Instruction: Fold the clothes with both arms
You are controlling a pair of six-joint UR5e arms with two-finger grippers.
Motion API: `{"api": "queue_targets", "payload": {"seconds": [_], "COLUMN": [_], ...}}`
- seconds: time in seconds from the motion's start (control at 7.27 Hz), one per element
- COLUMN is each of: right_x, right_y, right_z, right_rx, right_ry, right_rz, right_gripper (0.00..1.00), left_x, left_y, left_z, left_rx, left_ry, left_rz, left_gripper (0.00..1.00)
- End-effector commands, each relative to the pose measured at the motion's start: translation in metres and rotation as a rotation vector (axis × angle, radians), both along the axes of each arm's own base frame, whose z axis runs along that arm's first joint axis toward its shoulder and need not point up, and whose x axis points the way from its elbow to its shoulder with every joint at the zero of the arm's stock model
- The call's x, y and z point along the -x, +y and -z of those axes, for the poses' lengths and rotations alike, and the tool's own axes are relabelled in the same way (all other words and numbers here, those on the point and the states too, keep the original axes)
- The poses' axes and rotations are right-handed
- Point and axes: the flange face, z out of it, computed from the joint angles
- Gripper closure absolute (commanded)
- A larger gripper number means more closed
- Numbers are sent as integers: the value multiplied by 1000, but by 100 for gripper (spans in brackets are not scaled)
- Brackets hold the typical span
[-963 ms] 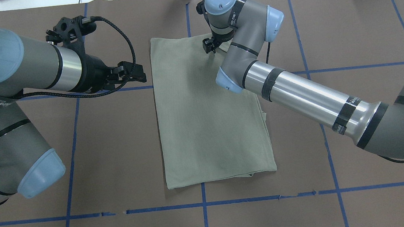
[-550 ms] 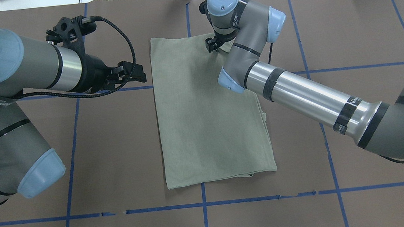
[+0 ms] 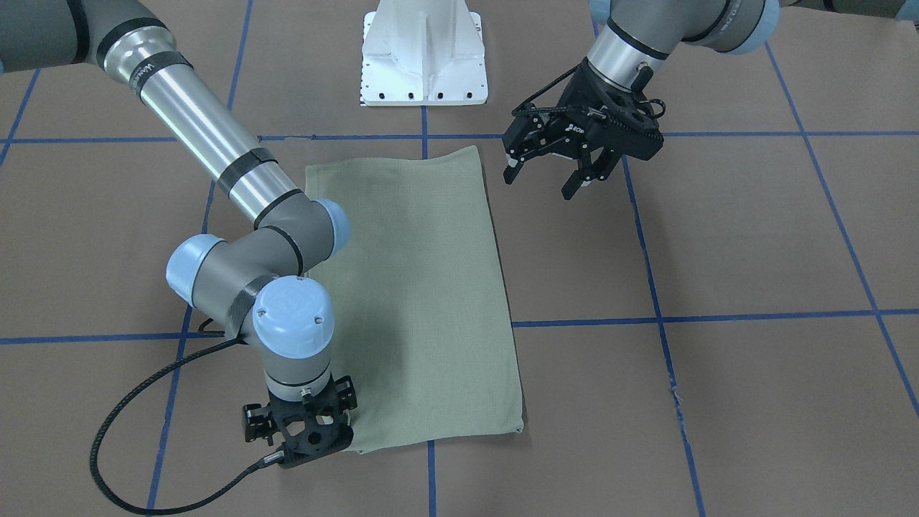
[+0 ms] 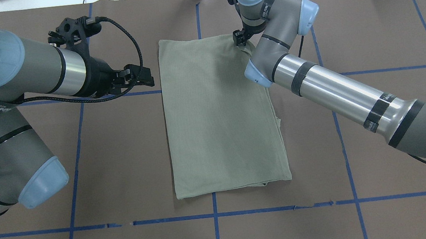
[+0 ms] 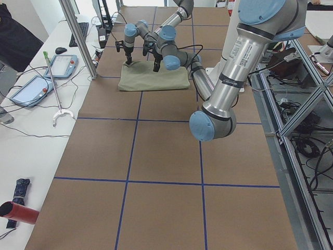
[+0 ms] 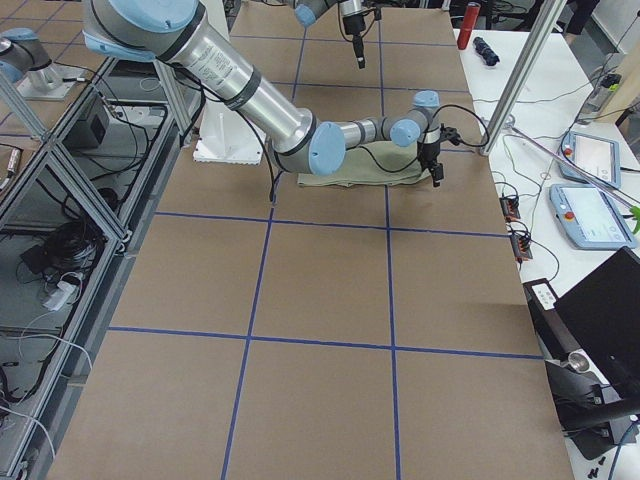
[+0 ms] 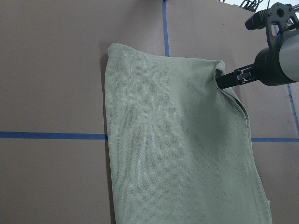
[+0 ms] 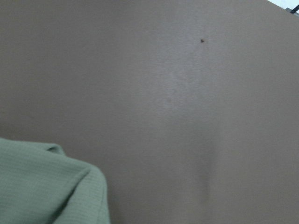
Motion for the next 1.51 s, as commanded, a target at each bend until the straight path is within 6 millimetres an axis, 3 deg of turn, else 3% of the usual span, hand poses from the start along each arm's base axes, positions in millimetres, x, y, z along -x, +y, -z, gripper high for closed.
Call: {"api": "queue_targets", "payload": {"seconds": [0.0, 0.28, 0.55, 0.96, 1.1, 1.38], "right_x": [-37, -49, -53, -101, -114, -141], "right_y": [-19, -22, -12, 66, 103, 161], "right_z": [-21, -3, 22, 46, 36, 20], "right_rx": [12, 16, 12, 121, 128, 198], "right_ry": [9, -47, -117, -175, -192, -269], "right_rz": [-2, 10, 38, 83, 89, 68], "right_gripper": [0, 0, 0, 0, 0, 0], "left_x": [0, 0, 0, -12, -29, -80], "left_y": [0, 0, 0, 12, 28, 77], "left_z": [0, 0, -2, -4, -23, -37], "left_rx": [0, 2, 11, 153, 241, 381], "left_ry": [0, -1, -3, 37, 32, 26], "left_rz": [-1, 1, 0, -57, -65, -94], "left_gripper": [1, 1, 1, 1, 0, 0]}}
